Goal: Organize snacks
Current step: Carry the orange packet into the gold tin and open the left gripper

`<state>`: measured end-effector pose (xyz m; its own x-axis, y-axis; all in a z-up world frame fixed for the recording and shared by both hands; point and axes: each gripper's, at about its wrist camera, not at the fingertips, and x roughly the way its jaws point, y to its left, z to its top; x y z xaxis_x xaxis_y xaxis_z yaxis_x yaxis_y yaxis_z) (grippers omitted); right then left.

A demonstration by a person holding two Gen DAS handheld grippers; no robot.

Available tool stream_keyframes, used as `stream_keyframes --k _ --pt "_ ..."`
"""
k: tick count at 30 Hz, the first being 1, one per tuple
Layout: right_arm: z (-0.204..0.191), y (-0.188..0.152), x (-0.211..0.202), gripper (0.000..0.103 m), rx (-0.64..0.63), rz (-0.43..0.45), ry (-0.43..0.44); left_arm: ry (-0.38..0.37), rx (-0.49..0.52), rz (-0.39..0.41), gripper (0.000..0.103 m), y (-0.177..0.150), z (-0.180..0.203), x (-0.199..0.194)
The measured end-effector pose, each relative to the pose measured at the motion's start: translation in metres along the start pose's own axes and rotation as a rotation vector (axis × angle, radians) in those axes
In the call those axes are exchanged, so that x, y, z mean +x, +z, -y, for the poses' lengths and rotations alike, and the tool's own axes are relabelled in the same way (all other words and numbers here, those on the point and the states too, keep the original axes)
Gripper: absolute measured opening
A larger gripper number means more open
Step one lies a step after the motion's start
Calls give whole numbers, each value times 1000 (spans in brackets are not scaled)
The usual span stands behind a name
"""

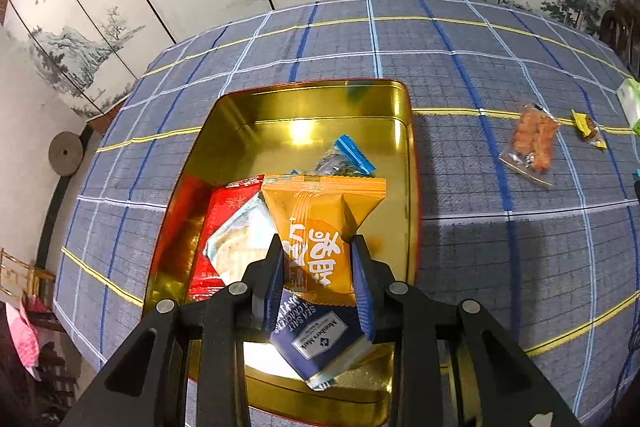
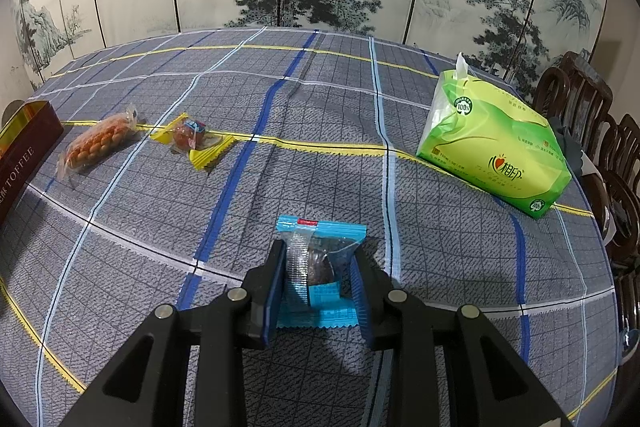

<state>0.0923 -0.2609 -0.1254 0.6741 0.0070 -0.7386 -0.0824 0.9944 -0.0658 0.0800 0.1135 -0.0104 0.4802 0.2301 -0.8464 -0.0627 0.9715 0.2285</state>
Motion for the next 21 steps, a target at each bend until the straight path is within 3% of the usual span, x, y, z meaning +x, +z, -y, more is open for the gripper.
stream_keyframes --k 21 --pt "1 -1 -1 32 -4 1 -6 25 26 -12 36 7 3 8"
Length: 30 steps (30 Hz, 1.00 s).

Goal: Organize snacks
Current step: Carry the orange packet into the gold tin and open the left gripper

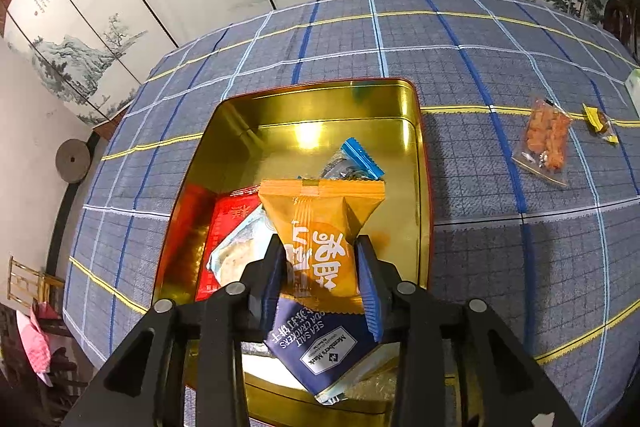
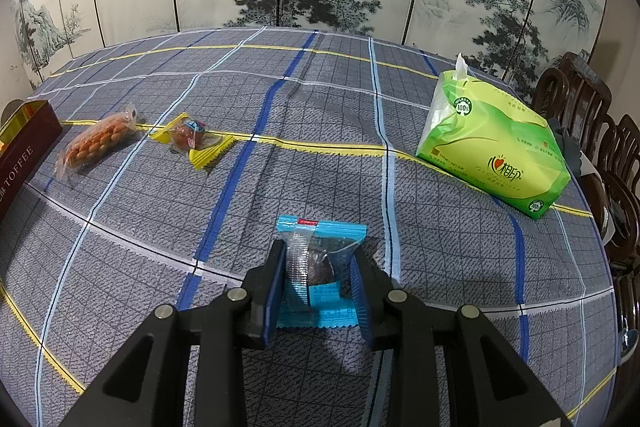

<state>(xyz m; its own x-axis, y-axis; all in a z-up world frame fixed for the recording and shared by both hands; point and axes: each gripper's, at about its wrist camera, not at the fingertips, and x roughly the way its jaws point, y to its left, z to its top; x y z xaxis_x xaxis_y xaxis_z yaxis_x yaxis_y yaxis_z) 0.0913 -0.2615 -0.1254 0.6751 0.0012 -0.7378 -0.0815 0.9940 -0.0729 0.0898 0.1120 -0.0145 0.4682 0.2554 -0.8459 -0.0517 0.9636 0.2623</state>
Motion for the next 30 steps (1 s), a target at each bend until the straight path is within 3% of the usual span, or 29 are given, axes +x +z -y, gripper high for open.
stream_keyframes --k 7,30 --pt "0 0 0 32 0 0 0 -41 -1 11 52 -1 1 -4" --pt "0 1 0 32 -20 3 -24 -100 -15 59 60 -6 2 -32"
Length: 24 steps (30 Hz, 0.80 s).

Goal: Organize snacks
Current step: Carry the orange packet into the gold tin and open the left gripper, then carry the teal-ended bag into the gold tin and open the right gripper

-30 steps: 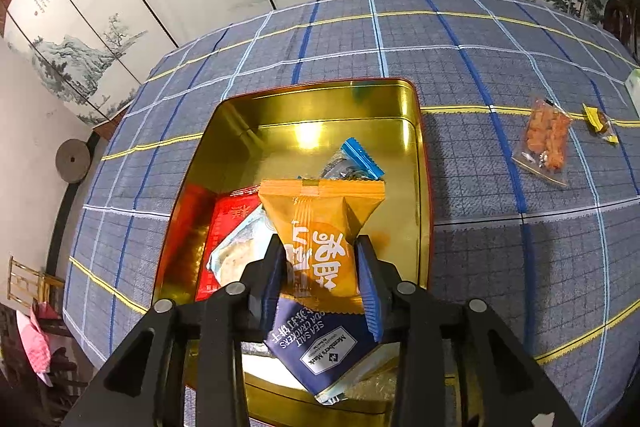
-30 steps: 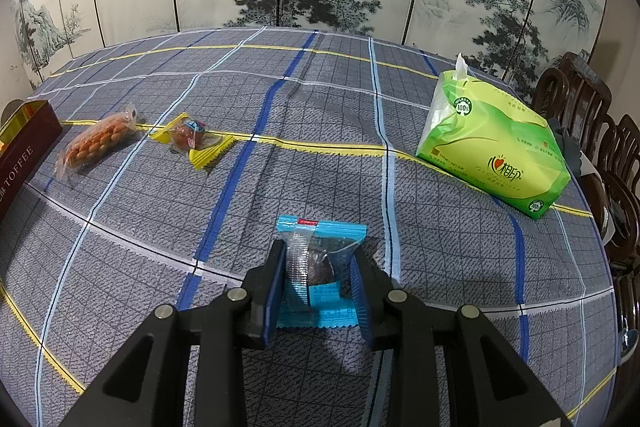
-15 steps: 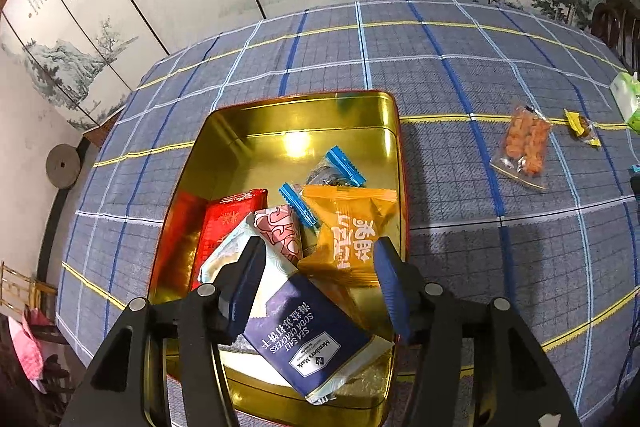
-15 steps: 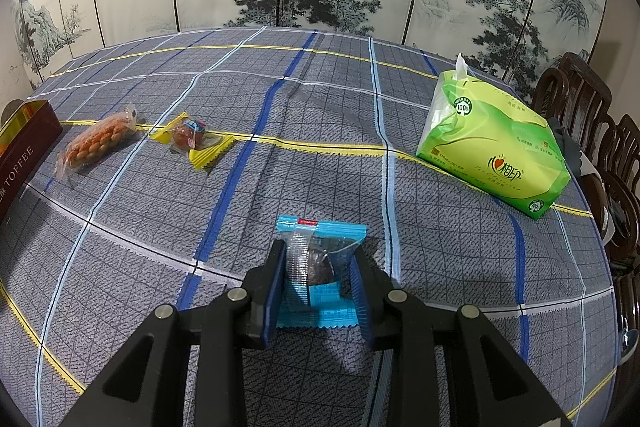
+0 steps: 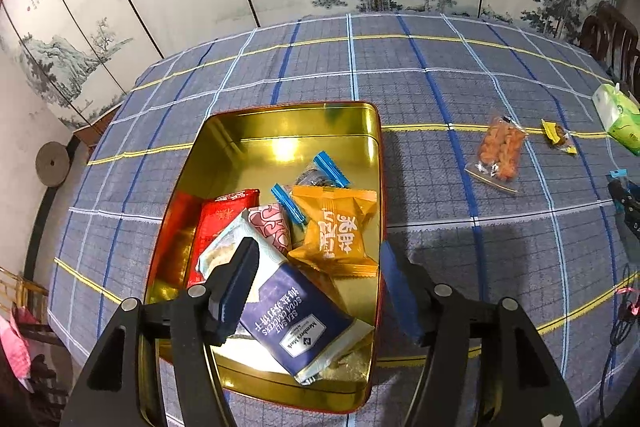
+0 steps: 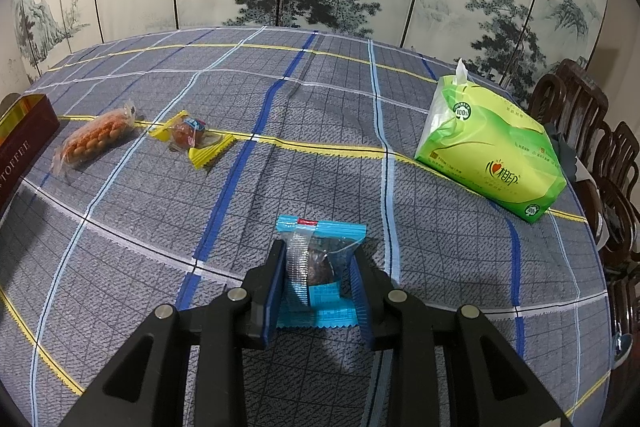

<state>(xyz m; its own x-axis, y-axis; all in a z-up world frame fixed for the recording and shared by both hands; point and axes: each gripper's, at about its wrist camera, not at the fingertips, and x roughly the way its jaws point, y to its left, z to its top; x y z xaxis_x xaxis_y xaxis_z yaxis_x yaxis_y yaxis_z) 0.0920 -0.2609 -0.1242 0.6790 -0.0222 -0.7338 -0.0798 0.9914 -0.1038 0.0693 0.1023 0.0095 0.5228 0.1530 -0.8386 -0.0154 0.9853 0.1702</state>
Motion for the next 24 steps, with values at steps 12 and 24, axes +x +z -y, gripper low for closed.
stream_keyframes --k 12,24 --pt "-1 1 3 30 60 -12 -5 7 -52 11 70 -11 -15 -18" --pt "-15 8 4 30 51 -63 -99 9 -130 -6 72 -29 -42 -21"
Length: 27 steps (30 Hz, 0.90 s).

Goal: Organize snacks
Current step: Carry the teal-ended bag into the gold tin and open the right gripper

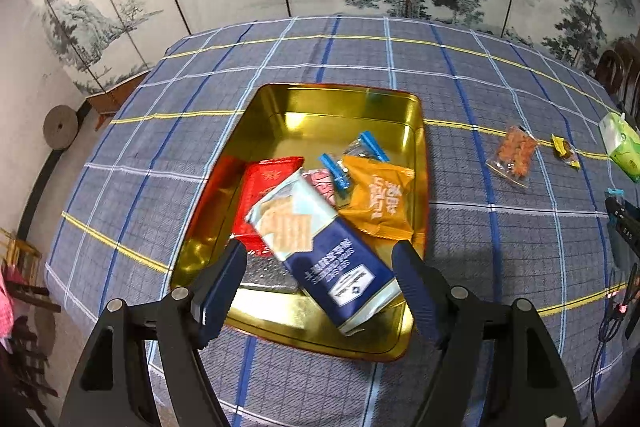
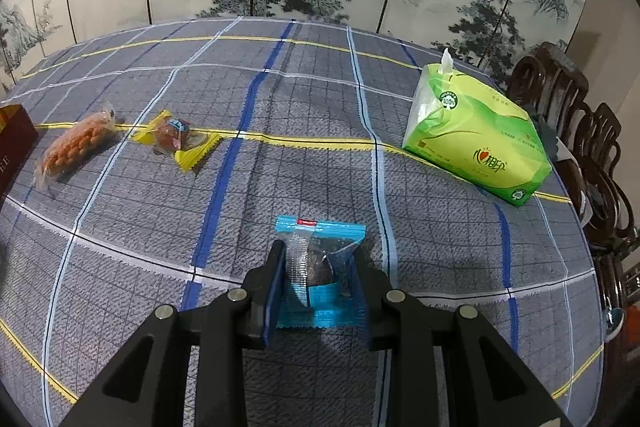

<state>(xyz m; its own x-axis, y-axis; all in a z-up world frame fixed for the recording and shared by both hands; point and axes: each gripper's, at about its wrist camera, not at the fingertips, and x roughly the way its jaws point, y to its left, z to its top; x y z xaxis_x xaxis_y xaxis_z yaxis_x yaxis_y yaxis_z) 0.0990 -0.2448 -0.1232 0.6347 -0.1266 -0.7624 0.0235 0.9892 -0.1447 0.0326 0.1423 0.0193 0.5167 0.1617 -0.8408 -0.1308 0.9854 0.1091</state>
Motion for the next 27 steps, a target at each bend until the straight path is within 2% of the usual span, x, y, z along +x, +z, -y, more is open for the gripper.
stream_keyframes --k 21,27 --pt "-24 4 -4 29 -24 -53 -67 -24 -77 -16 74 -8 -33 5" --pt "-47 5 -15 29 -53 -42 -42 -33 -97 -23 75 -11 -43 8"
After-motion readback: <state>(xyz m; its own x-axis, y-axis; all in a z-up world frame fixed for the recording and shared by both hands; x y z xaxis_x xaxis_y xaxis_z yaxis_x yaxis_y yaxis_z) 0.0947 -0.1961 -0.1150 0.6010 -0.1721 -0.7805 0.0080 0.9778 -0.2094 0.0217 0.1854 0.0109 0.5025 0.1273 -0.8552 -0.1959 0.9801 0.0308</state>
